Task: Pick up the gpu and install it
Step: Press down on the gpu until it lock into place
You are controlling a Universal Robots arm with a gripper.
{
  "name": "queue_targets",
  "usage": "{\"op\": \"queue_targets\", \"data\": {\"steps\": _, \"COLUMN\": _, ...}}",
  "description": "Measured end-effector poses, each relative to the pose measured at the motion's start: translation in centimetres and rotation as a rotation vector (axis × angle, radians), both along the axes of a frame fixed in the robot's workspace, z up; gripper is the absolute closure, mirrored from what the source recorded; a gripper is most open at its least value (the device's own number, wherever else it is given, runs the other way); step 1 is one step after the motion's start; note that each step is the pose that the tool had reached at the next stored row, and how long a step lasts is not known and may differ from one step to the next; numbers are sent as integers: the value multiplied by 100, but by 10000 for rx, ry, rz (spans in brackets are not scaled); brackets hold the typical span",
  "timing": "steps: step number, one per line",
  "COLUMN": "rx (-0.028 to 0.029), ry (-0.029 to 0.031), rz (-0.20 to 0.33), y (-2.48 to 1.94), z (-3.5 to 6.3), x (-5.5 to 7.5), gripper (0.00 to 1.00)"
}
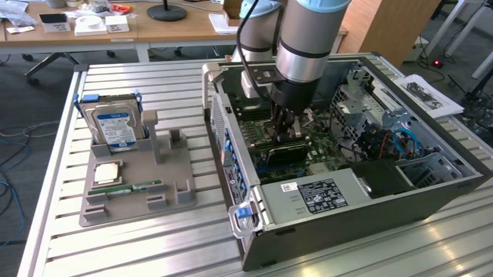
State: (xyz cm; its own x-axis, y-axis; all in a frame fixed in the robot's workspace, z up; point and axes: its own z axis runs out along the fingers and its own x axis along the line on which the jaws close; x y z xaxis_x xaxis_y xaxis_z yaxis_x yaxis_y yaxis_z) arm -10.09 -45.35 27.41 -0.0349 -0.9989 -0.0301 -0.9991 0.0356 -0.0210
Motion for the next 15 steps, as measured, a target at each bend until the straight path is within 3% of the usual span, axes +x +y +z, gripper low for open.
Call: {"op": "queue_targets", "data": {"steps": 15, "rx": 1, "ry": 0, "rz": 0, "y": 5, "z": -57, "x": -6, "gripper": 89}}
